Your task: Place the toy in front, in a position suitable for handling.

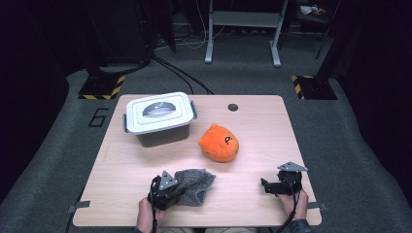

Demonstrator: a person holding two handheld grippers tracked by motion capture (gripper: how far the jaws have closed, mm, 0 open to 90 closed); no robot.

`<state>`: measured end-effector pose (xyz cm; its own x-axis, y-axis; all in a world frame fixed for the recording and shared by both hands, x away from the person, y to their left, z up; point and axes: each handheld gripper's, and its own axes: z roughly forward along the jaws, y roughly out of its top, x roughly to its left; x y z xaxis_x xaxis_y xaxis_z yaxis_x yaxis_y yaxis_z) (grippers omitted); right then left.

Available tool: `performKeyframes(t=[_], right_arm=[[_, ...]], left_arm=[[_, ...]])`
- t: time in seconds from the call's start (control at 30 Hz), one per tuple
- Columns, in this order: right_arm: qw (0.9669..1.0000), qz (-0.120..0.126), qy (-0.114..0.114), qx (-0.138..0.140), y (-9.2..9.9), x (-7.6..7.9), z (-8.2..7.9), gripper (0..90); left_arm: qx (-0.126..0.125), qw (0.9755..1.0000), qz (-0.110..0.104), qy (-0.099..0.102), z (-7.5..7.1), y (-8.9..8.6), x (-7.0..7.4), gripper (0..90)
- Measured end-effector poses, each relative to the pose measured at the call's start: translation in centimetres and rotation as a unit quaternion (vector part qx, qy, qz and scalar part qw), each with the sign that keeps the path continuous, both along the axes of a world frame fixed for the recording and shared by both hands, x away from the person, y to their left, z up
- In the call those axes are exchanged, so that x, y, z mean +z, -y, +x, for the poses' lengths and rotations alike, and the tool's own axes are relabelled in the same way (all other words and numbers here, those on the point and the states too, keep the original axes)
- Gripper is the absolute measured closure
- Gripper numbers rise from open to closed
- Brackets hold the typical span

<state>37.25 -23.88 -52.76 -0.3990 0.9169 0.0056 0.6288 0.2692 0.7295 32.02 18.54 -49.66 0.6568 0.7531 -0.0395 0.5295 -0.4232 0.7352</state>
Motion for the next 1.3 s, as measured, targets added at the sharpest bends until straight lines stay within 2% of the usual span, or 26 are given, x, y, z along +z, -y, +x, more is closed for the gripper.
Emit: performKeyframes(t=[0.1,0.13,0.2,0.3,0.43,0.5,0.57,0.7,0.77,0.9,0.93,0.97,1.0,1.07,1.1,1.13,1.2,1.27,1.3], right_arm=[[1.0000,0.001,-0.003,-0.002,0.3,0.1,-0.3,0.0],[1.0000,0.004,0.005,-0.007,0.9,0.2,-0.6,0.0],[0.9999,0.003,0.004,-0.013,1.5,0.3,-1.0,0.0],[0.9997,0.013,-0.001,-0.019,2.4,0.2,-1.3,0.0],[0.9997,0.006,-0.007,-0.020,3.1,-0.1,-1.4,0.0],[0.9996,0.010,-0.008,-0.025,3.1,0.0,-1.4,0.0],[0.9996,0.010,-0.009,-0.025,3.0,-0.1,-1.4,0.0],[0.9997,-0.010,-0.002,-0.020,2.6,-0.2,-1.4,0.1],[0.9997,-0.010,-0.002,-0.022,2.6,-0.2,-1.5,0.5],[0.9996,-0.006,-0.006,-0.026,2.7,-0.2,-1.4,1.2],[0.9996,-0.006,-0.004,-0.027,2.7,-0.2,-1.3,1.4],[0.9996,-0.006,-0.004,-0.027,2.7,-0.2,-1.3,1.4],[0.9996,-0.006,-0.003,-0.028,2.7,-0.2,-1.4,1.7],[0.9996,-0.007,-0.003,-0.027,2.7,-0.2,-1.4,1.9],[0.9996,-0.007,-0.003,-0.027,2.7,-0.2,-1.4,1.9],[0.9996,-0.005,-0.004,-0.029,2.7,-0.2,-1.4,2.0],[0.9995,-0.005,-0.003,-0.030,2.7,-0.2,-1.4,2.1],[0.9995,-0.005,-0.005,-0.031,2.7,-0.2,-1.4,2.2],[0.9995,-0.005,-0.005,-0.030,2.7,-0.2,-1.4,2.2]], left_arm=[[-0.007,1.0000,0.000,-0.001,0.1,0.4,0.1,76.6],[-0.016,0.9999,0.003,0.001,0.1,0.7,0.3,76.6],[-0.023,0.9997,0.002,0.003,0.2,1.1,0.4,76.5],[-0.032,0.9995,0.003,0.004,0.3,1.7,0.6,76.3],[-0.050,0.9987,0.006,0.004,0.6,3.1,0.8,76.2],[-0.058,0.9983,0.009,0.003,0.7,3.4,0.8,76.1],[-0.074,0.9972,0.008,0.002,0.9,4.7,0.7,76.0],[-0.101,0.9949,0.005,-0.006,1.5,6.6,0.3,75.9],[-0.103,0.9947,0.003,-0.003,1.6,7.2,0.2,75.8],[-0.134,0.9910,0.001,-0.006,2.2,9.4,-0.1,75.6],[-0.142,0.9899,0.003,-0.005,2.5,10.4,-0.3,75.4],[-0.142,0.9899,0.003,-0.005,2.5,10.4,-0.3,75.3],[-0.153,0.9881,0.002,-0.009,2.7,11.1,-0.3,75.1],[-0.159,0.9872,0.000,-0.006,3.0,12.3,-0.5,74.5],[-0.159,0.9872,0.000,-0.006,3.0,12.3,-0.5,74.2],[-0.168,0.9856,-0.001,-0.012,3.3,12.8,-0.6,74.2],[-0.173,0.9849,0.002,-0.014,3.6,13.5,-1.1,72.2],[-0.177,0.9841,0.009,-0.017,3.9,14.2,-1.7,65.4],[-0.172,0.9850,0.009,-0.013,3.9,14.4,-1.7,60.2]])
